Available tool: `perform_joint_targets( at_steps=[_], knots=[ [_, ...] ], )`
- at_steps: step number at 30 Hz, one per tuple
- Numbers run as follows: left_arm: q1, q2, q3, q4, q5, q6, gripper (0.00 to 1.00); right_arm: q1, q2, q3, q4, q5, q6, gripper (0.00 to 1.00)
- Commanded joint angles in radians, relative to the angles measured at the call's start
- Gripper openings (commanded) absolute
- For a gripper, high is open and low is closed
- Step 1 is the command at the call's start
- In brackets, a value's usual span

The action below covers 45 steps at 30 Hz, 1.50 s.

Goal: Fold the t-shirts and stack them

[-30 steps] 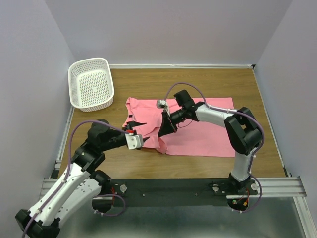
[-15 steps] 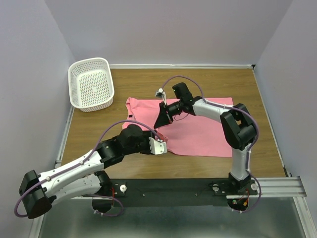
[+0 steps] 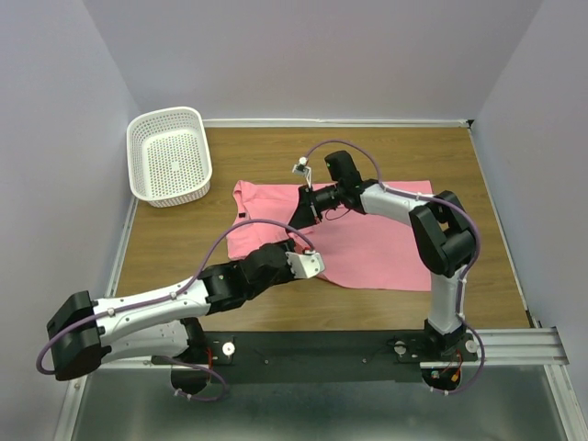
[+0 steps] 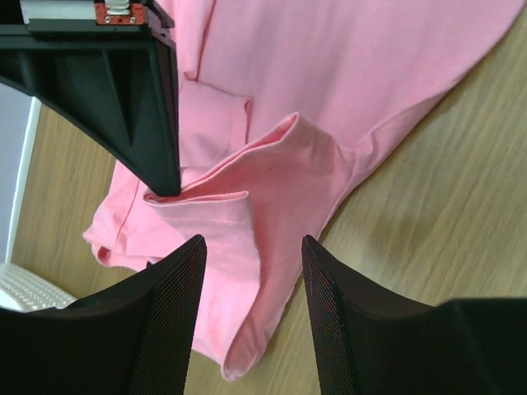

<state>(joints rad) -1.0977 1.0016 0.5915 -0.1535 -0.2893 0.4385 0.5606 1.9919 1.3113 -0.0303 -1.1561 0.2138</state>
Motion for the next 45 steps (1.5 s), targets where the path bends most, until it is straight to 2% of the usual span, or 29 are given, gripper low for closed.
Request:
perform_joint_targets(
  at_steps=[1, 7, 10, 15, 16, 21, 23, 28, 29, 35, 36, 38, 39, 40, 42, 43, 45],
  knots=[
    [-0.033, 0.023, -0.004, 0.068, -0.189, -0.082, 0.58, -0.005, -0.016, -0.023, 0.067, 0.004, 0.073, 0.01],
    [-0.068, 0.129, 0.013, 0.091, -0.283, -0.147, 0.59, -0.005, -0.015, -0.032, 0.092, 0.001, 0.102, 0.01],
    [-0.088, 0.179, 0.019, 0.098, -0.284, -0.162, 0.59, -0.005, -0.015, -0.035, 0.098, -0.001, 0.108, 0.01],
    [-0.103, 0.242, 0.042, 0.109, -0.444, -0.202, 0.58, -0.005, -0.015, -0.041, 0.101, -0.002, 0.111, 0.00],
    [-0.105, 0.249, 0.045, 0.111, -0.494, -0.210, 0.52, -0.005, -0.013, -0.043, 0.101, -0.002, 0.111, 0.01],
    [-0.105, 0.221, 0.048, 0.115, -0.501, -0.205, 0.17, -0.005, -0.008, -0.046, 0.101, -0.007, 0.107, 0.01],
    [-0.105, 0.192, 0.044, 0.117, -0.461, -0.196, 0.00, -0.004, -0.010, -0.047, 0.101, -0.005, 0.104, 0.01],
    [-0.100, 0.068, 0.007, 0.120, -0.294, -0.143, 0.00, -0.005, -0.015, -0.055, 0.099, -0.004, 0.093, 0.00],
    [-0.097, 0.013, -0.013, 0.124, -0.219, -0.114, 0.00, -0.005, -0.016, -0.055, 0.099, -0.002, 0.085, 0.01],
    [-0.085, -0.161, -0.064, 0.134, -0.062, -0.087, 0.00, -0.005, -0.015, -0.057, 0.099, 0.001, 0.084, 0.01],
    [-0.085, -0.169, -0.077, 0.149, -0.053, -0.093, 0.07, -0.005, -0.013, -0.055, 0.099, 0.001, 0.084, 0.01],
    [-0.087, -0.161, -0.085, 0.183, -0.057, -0.107, 0.34, -0.005, -0.012, -0.050, 0.101, 0.001, 0.090, 0.01],
    [-0.087, -0.121, -0.082, 0.202, -0.071, -0.113, 0.66, -0.005, -0.008, -0.050, 0.099, 0.001, 0.090, 0.01],
    [-0.085, -0.094, -0.076, 0.207, -0.083, -0.132, 0.79, -0.005, -0.008, -0.050, 0.099, 0.001, 0.093, 0.01],
    [-0.088, 0.022, -0.041, 0.203, -0.155, -0.151, 0.92, -0.005, -0.011, -0.053, 0.099, 0.003, 0.093, 0.01],
    [-0.090, 0.058, -0.029, 0.198, -0.156, -0.152, 0.92, -0.005, -0.012, -0.055, 0.099, 0.003, 0.093, 0.01],
    [-0.093, 0.149, -0.003, 0.195, -0.253, -0.187, 0.92, -0.005, -0.018, -0.060, 0.099, 0.006, 0.090, 0.00]
  ],
)
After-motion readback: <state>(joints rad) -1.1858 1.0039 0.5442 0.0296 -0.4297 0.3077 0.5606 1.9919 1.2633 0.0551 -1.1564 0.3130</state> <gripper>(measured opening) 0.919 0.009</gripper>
